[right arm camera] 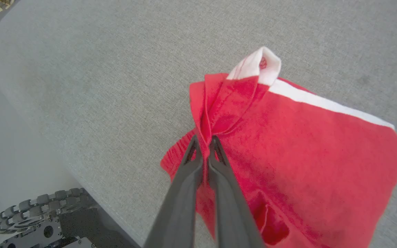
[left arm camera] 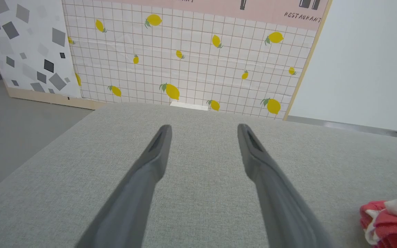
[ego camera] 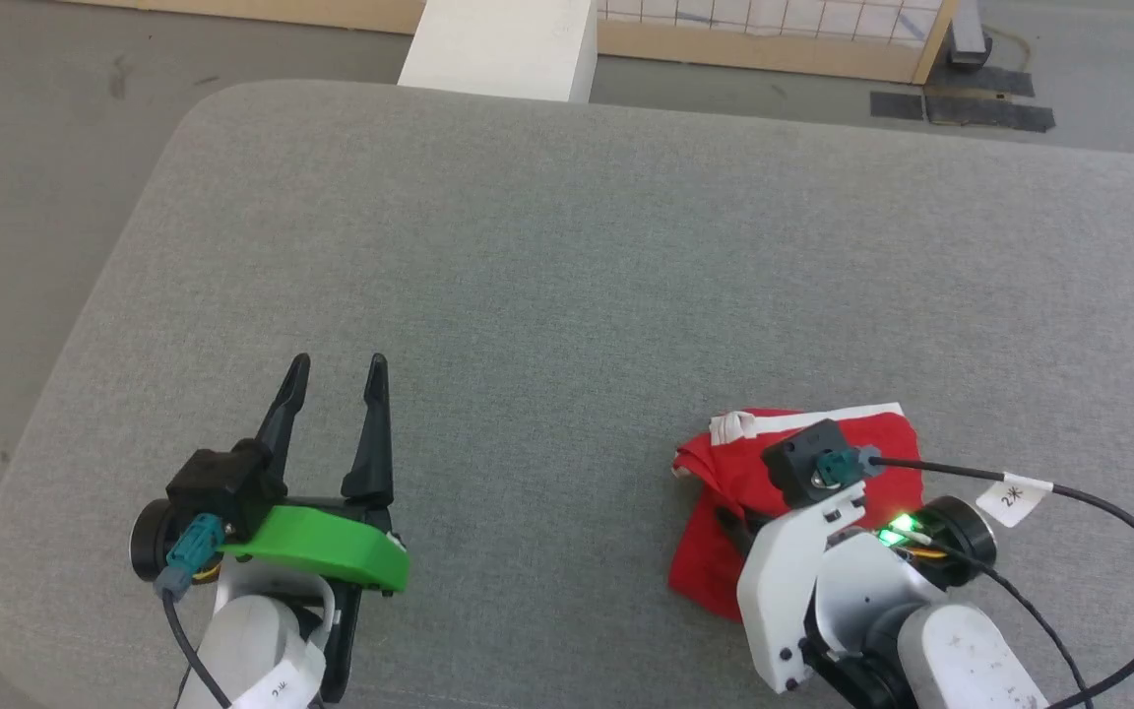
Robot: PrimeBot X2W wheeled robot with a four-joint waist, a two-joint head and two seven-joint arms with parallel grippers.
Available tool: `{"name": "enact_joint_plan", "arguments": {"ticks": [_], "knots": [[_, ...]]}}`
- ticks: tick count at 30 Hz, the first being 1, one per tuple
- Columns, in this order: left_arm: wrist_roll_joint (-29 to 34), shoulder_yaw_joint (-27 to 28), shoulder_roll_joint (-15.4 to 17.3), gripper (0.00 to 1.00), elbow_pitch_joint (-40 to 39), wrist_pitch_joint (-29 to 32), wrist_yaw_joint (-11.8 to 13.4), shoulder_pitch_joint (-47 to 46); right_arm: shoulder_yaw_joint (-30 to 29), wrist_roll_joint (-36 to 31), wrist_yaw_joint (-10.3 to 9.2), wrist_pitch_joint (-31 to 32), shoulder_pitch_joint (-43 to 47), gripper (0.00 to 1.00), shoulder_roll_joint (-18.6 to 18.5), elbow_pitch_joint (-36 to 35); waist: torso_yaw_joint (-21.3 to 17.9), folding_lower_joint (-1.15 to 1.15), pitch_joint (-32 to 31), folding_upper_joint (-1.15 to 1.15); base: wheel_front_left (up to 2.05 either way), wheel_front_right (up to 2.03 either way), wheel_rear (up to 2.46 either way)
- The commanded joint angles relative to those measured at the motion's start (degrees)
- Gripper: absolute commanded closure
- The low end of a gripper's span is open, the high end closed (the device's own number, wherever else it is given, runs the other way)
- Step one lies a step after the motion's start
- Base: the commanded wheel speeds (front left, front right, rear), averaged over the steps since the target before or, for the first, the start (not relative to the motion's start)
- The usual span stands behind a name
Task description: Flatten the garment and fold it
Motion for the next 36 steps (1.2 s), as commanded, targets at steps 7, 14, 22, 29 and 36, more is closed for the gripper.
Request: {"name": "enact_joint_plan", "arguments": {"ticks": [7,14,22,29,36], "knots": [[0.15,0.46,-0.31,0.00,-0.12,-0.20,-0.41,0.39,-4.33,10.23,-0.08,-14.93,-2.82,0.00,-0.02,-2.81,-1.00,0.00,-0.19,0.00,0.00,0.00,0.00],[-0.08,0.44,-0.32,0.00,-0.77,-0.20,-0.41,0.74,-16.95,16.94,-0.08,-28.96,0.77,0.00,-0.02,-4.83,-2.15,0.00,-1.04,0.00,0.00,0.00,0.00],[-0.09,1.14,-0.33,0.00,-1.57,-0.20,-0.41,1.11,-23.66,19.72,-0.08,-29.96,5.09,0.00,-0.02,7.39,-3.32,0.00,-1.06,0.00,0.00,0.00,0.00],[-0.07,1.13,-0.33,0.00,-1.71,-0.21,-0.41,1.06,-20.72,19.94,-0.08,-25.46,1.94,0.00,-0.02,17.40,-3.42,0.00,-0.64,0.00,0.00,0.00,0.00],[-0.23,0.72,-0.33,0.00,-1.68,-0.21,-0.41,0.96,-18.54,14.88,-0.08,-17.07,-2.30,0.59,-0.02,23.67,-2.86,0.00,-0.11,0.00,0.00,0.00,0.00]]}}
